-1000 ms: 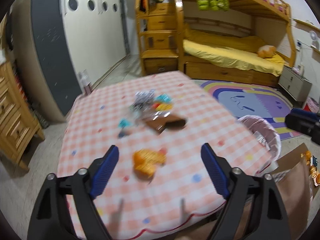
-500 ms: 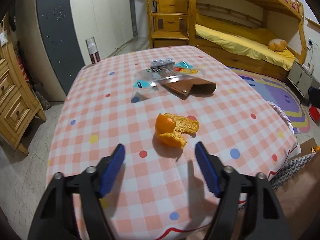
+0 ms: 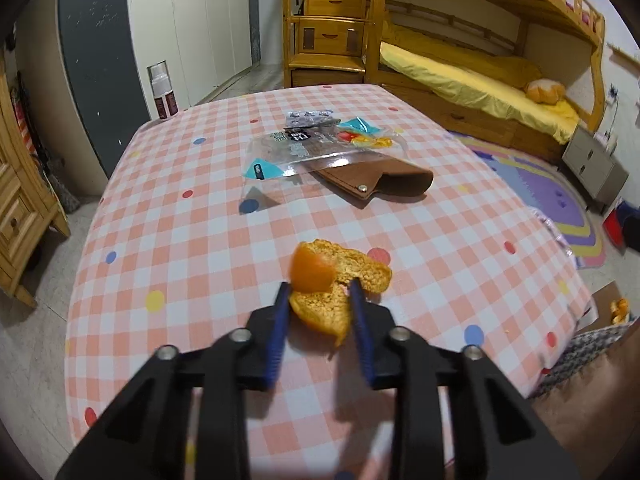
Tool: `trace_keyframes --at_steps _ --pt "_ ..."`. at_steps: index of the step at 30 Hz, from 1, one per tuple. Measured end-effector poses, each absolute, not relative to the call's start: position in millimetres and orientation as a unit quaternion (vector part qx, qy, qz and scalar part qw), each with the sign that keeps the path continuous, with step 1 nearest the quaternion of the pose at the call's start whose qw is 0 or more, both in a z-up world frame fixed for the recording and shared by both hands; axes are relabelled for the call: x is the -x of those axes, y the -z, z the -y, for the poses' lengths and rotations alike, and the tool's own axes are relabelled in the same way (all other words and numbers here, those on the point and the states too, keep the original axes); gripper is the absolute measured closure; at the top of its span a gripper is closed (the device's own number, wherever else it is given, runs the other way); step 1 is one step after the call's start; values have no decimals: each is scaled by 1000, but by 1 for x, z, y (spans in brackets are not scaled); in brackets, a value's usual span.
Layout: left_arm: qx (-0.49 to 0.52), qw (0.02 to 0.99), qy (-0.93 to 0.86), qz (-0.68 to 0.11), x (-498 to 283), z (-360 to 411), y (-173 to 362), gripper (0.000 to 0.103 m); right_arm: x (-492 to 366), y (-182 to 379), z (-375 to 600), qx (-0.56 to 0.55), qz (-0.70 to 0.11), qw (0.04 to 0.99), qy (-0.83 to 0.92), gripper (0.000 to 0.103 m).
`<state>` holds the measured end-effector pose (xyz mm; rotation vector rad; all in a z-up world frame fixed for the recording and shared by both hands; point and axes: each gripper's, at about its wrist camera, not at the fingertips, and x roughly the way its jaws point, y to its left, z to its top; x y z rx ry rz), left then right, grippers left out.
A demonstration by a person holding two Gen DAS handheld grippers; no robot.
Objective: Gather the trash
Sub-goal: 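Grasp the orange peel with the left tool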
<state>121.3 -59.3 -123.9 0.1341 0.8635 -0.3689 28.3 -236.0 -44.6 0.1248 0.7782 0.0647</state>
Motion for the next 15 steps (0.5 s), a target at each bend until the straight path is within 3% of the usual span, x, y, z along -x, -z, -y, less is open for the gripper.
trace_keyframes --at_steps 5,15 --pt "-33 893 192 -406 -114 45 107 88 -31 42 231 -55 -378 924 -35 46" --pt "3 913 172 -369 -105 18 68 89 -49 42 209 -37 -381 922 -54 45"
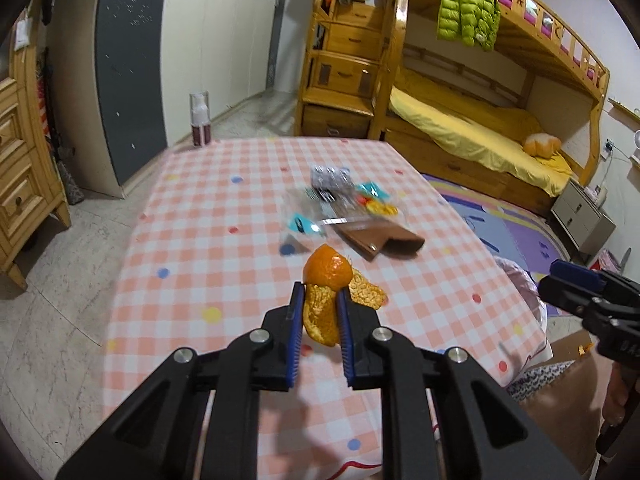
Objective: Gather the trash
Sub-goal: 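Grasp the orange peel with the left tool, then grasp the clear snack bag with the right tool while the left holds the peel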
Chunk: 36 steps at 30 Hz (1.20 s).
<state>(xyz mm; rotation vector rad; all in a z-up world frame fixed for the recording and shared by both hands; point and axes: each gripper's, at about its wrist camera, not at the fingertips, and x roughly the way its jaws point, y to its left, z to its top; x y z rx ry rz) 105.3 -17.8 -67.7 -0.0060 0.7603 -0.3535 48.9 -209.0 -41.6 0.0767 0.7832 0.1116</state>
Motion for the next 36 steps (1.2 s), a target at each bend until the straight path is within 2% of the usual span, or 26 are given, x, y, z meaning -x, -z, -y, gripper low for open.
trace_keyframes --at_steps 14,17,20,34,36 --pt "14 921 120 -370 -143 -17 74 89 -131 75 159 29 -410 906 -99 44" --pt "18 920 117 -374 -156 -20 80 89 -151 83 149 59 -406 907 -92 27" --pt "22 919 118 -375 -164 -22 82 89 -167 91 140 82 -401 909 -84 20" --pt "16 912 119 -392 -191 -24 91 89 -206 111 117 168 -391 901 -88 23" --pt "15 912 117 -392 -190 -25 90 89 -211 112 116 170 -394 898 -97 35"
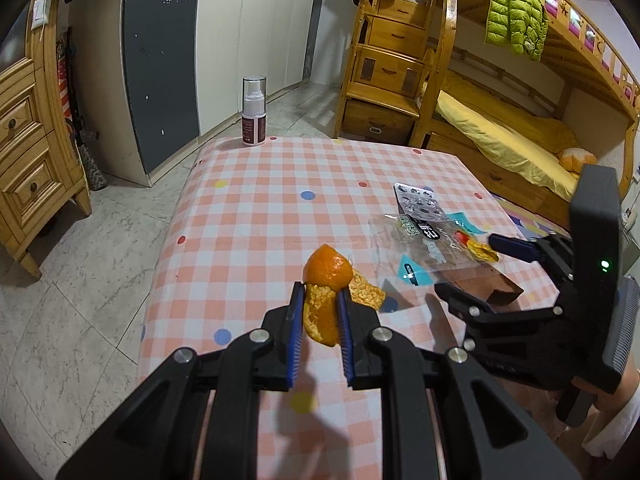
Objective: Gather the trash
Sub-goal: 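Grasp the clear snack bag with the right tool while the left holds the peel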
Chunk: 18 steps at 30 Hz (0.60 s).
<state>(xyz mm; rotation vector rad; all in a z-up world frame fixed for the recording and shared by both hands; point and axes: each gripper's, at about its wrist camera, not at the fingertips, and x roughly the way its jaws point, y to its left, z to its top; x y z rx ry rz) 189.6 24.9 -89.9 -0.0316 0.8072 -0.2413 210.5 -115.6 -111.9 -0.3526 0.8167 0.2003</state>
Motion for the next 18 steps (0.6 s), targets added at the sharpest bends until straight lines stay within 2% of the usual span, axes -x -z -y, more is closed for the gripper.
trace_keyframes --at_steps 1,3,4,6,9,14,18 --pt "16 913 116 -391 -188 -25 89 89 -212 113 115 172 -397 896 -99 38" --pt "20 914 111 -389 -184 -26 85 89 -211 112 114 183 -391 897 -96 56" --pt "21 915 110 -388 -183 -27 84 89 -209 110 113 184 -388 898 -97 60" --pt "22 917 107 -384 -178 -26 79 89 -198 99 115 176 -375 904 -105 76" --pt "21 920 106 -377 -168 -21 71 89 -182 81 117 171 -353 913 -107 90" --pt "17 923 117 -365 -146 -7 53 89 -151 40 144 111 -315 937 -99 99" --pt "-3 925 134 -356 -127 17 42 89 -124 18 177 49 -300 949 -87 99"
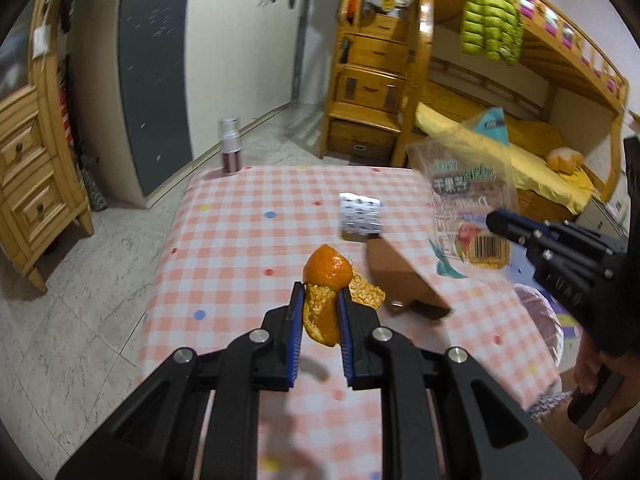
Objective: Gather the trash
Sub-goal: 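Grasp the clear snack bag with the right tool while the left holds the peel, then carry peel and snack bag over the pink bin and open both tools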
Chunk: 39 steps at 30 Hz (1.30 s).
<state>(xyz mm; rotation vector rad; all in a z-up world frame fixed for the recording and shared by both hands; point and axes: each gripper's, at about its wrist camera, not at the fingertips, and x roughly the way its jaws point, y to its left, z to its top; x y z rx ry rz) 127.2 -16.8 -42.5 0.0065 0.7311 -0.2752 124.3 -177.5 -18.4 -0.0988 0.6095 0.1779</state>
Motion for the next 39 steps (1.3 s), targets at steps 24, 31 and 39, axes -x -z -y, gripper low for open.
trace_keyframes --at_steps 24,31,39 --pt "-117 846 385 -350 -66 275 51 89 33 45 396 -142 -301 934 133 99" --pt "-144 815 427 -363 -75 345 71 88 39 78 441 -176 -324 913 174 99" --pt "-171 794 435 -388 -94 386 92 46 26 107 474 -204 -341 896 197 94"
